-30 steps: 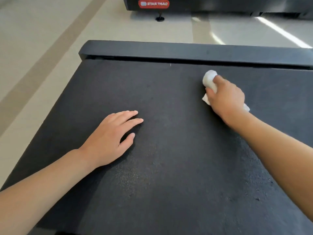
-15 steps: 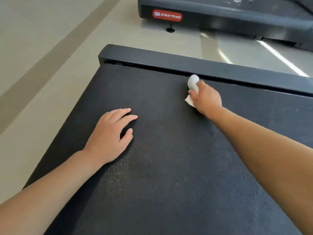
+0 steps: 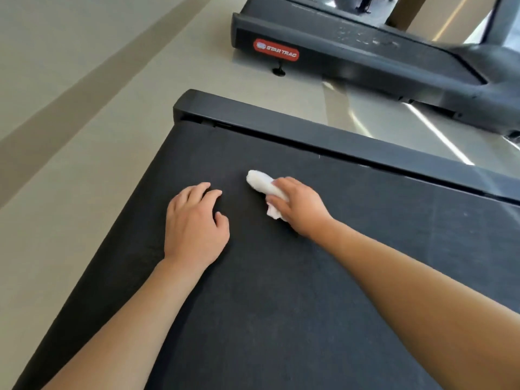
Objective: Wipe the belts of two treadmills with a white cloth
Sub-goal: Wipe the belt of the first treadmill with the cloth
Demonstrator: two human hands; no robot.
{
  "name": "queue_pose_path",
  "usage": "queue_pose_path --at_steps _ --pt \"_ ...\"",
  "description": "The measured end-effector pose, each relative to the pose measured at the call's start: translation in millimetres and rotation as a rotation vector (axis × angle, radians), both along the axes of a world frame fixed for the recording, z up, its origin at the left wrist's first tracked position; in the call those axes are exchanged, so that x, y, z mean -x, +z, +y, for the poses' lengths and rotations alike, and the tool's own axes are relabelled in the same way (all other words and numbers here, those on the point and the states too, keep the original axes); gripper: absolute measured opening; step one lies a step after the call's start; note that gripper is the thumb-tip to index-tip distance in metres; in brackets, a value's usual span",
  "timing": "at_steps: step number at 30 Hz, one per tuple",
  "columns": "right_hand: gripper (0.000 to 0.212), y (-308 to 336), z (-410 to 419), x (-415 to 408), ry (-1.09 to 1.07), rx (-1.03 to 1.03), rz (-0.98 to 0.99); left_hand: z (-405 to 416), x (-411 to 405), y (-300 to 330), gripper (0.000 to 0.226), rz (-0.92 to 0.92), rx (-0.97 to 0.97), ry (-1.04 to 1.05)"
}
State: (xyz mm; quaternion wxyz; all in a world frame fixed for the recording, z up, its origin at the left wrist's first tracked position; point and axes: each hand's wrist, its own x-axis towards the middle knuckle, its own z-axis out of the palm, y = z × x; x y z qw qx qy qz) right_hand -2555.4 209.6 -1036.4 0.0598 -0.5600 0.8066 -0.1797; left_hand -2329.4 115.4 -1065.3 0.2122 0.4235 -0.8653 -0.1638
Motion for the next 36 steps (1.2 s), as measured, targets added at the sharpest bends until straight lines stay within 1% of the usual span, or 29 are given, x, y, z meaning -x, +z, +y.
queue_pose_path --at_steps 1,2,4,6,8,10,12,14,15,17,19,20,21,22,23,24,25,26,27,28,29,30,31,32,33,34,36 --pt "0.029 -2 -9 20 -0.138 -0.009 -0.001 0 0 0 0.046 0.007 -0.001 -0.001" --pt "0.029 -5 -14 33 -0.216 -0.019 0.013 1 -1 -1 0.048 0.018 0.0 -0.014" --pt "0.028 -9 -15 32 -0.206 -0.031 0.068 0 -4 -4 0.051 0.035 -0.005 -0.041" --pt "0.026 -7 6 10 -0.086 -0.008 0.038 0 -5 -4 0.051 0.028 -0.017 -0.057" --pt "0.023 -5 46 -18 0.129 -0.002 -0.025 6 -2 0 0.049 -0.031 -0.011 -0.045" --pt "0.021 2 96 -33 0.338 -0.043 -0.076 18 4 1 0.049 -0.111 -0.019 0.007" --pt "0.021 8 147 -18 0.449 -0.096 -0.108 41 11 3 0.051 -0.171 -0.046 0.032" --pt "0.02 12 188 26 0.444 -0.138 -0.085 74 21 5 0.051 -0.197 -0.056 -0.014" --pt "0.019 12 202 56 0.381 -0.14 -0.081 91 27 7 0.051 -0.211 -0.066 -0.055" --pt "0.015 18 222 123 0.135 -0.095 -0.074 126 48 14 0.054 -0.254 -0.075 -0.178" --pt "0.015 16 243 174 -0.093 -0.029 -0.02 160 75 21 0.065 -0.322 -0.039 -0.374" --pt "0.017 12 262 186 -0.118 -0.022 0.012 172 90 24 0.069 -0.36 -0.004 -0.472" --pt "0.019 12 283 184 -0.086 -0.03 0.043 181 105 26 0.069 -0.399 0.049 -0.57" --pt "0.021 12 302 173 -0.02 -0.005 0.072 186 120 28 0.065 -0.425 0.124 -0.668" --pt "0.022 10 332 159 0.065 0.008 0.055 192 136 28 0.06 -0.438 0.199 -0.753" --pt "0.021 13 340 132 0.175 -0.006 0.033 197 153 27 0.058 -0.444 0.239 -0.813" --pt "0.019 13 353 103 0.219 -0.011 0.012 205 170 26 0.057 -0.444 0.242 -0.845" --pt "0.019 8 362 79 0.191 0.027 0.023 216 184 23 0.057 -0.436 0.231 -0.849" --pt "0.02 4 373 64 0.136 -0.004 0.039 228 196 21 0.057 -0.41 0.22 -0.833" --pt "0.018 5 389 55 0.093 -0.135 -0.029 240 203 17 0.056 -0.368 0.207 -0.806" --pt "0.02 0 403 48 0.143 -0.227 0.028 248 206 12 0.055 -0.311 0.19 -0.779" --pt "0.018 -7 415 47 0.219 -0.29 0.131 252 208 9 0.053 -0.248 0.162 -0.759" --pt "0.017 -9 423 48 0.252 -0.29 0.191 252 208 7 0.052 -0.192 0.132 -0.745" --pt "0.018 -9 432 47 0.363 -0.273 0.208 251 208 6 0.051 -0.155 0.108 -0.734" --pt "0.017 -11 442 62 0.498 -0.19 0.161 250 208 6 0.051 -0.134 0.099 -0.727" --pt "0.02 -5 424 77 0.541 -0.076 0.064 248 209 6 0.051 -0.122 0.103 -0.726" --pt "0.027 3 397 125 0.345 0.07 0.185 248 212 6 0.051 -0.118 0.104 -0.732"
